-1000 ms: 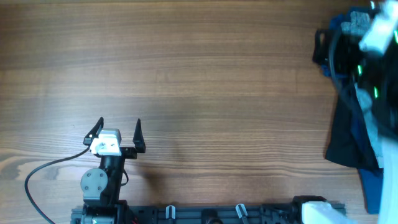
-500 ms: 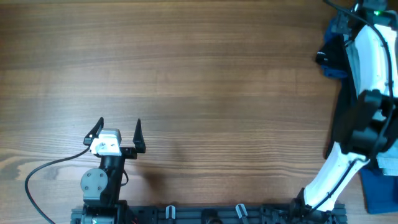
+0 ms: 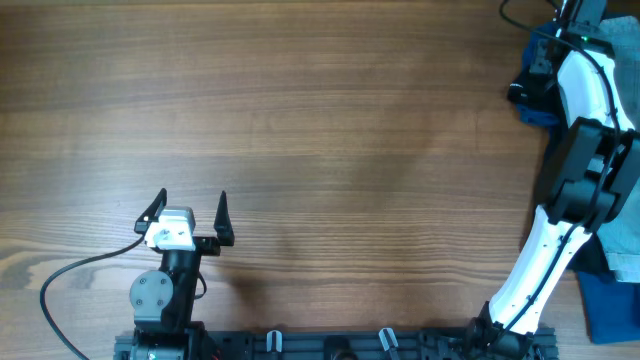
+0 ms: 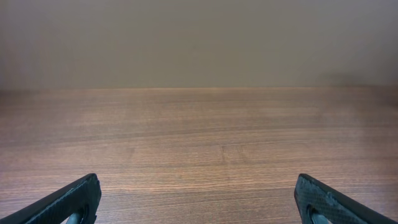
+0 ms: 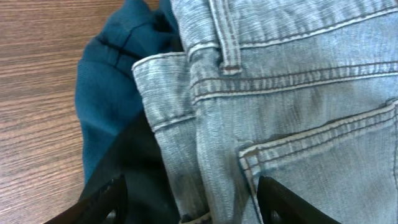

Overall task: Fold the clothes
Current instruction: 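Reach the right gripper to the clothes pile and grasp the denim shorts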

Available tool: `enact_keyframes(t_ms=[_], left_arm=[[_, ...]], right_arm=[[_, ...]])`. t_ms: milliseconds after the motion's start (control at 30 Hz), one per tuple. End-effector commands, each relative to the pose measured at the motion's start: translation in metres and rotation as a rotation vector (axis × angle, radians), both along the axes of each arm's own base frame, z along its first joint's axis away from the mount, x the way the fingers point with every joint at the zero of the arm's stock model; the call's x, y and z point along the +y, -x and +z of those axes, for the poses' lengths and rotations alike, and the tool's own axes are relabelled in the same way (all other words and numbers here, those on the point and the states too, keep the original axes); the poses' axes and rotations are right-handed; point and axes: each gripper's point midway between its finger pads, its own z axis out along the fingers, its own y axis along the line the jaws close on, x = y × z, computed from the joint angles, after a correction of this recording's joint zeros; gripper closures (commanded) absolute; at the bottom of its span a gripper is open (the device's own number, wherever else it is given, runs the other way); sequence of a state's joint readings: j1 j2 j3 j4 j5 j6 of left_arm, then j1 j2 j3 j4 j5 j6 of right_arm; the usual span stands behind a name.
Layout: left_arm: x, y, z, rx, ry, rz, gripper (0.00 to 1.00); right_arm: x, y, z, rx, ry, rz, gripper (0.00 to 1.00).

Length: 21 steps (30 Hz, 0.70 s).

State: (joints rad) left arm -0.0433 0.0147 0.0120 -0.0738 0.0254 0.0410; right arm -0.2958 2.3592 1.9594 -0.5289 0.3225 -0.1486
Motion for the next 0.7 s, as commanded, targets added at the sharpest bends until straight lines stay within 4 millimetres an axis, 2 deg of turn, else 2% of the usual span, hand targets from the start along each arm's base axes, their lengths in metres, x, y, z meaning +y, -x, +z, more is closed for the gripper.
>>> enact_keyframes(t_ms=[0,67,133,167,200,233,267,300,367,500,667], left_arm=[[-0.002,0.000,-0.002,0.000,-0.014,-0.014,0.00],[-0.002,0.000,-0.002,0.000,-0.014,-0.014,0.00],[-0.002,0.000,-0.002,0.000,-0.015,-0.014,0.00],[-0.002,0.000,-0.002,0.000,-0.014,-0.014,0.00],[-0.002,0.000,-0.002,0.000,-0.014,-0.014,0.00],[-0.002,0.000,-0.002,0.000,-0.015,-0.014,0.00],[-0.002,0.000,-0.002,0.000,-0.014,-0.014,0.00],[-0.002,0.000,-0.002,0.000,-0.014,-0.014,0.00],[-0.002,0.000,-0.002,0.000,-0.014,-0.014,0.00],[-0.002,0.000,-0.002,0.000,-0.014,-0.014,0.00],[-0.002,0.000,-0.002,0.000,-0.014,-0.014,0.00]], right_arm=[[-0.008,0.008,-0.024,0.037,0.004,-0.016,0.34],[-0.009,0.008,-0.028,0.031,0.006,-0.017,0.38],[-0.009,0.007,-0.027,0.024,0.010,-0.016,0.60],[-0.009,0.007,-0.027,0.026,0.009,-0.016,0.65],[-0.009,0.008,-0.027,0.027,0.009,-0.016,0.66],[-0.009,0.007,-0.027,0.026,0.009,-0.016,0.66],[-0.009,0.007,-0.027,0.024,0.010,-0.016,0.62],[-0.010,0.008,-0.027,0.025,0.009,-0.018,0.51],[-0.012,0.009,-0.030,0.029,0.008,-0.021,0.48],[-0.014,0.011,-0.041,0.046,0.002,-0.025,0.48],[-0.014,0.010,-0.045,0.049,0.002,-0.025,0.48]])
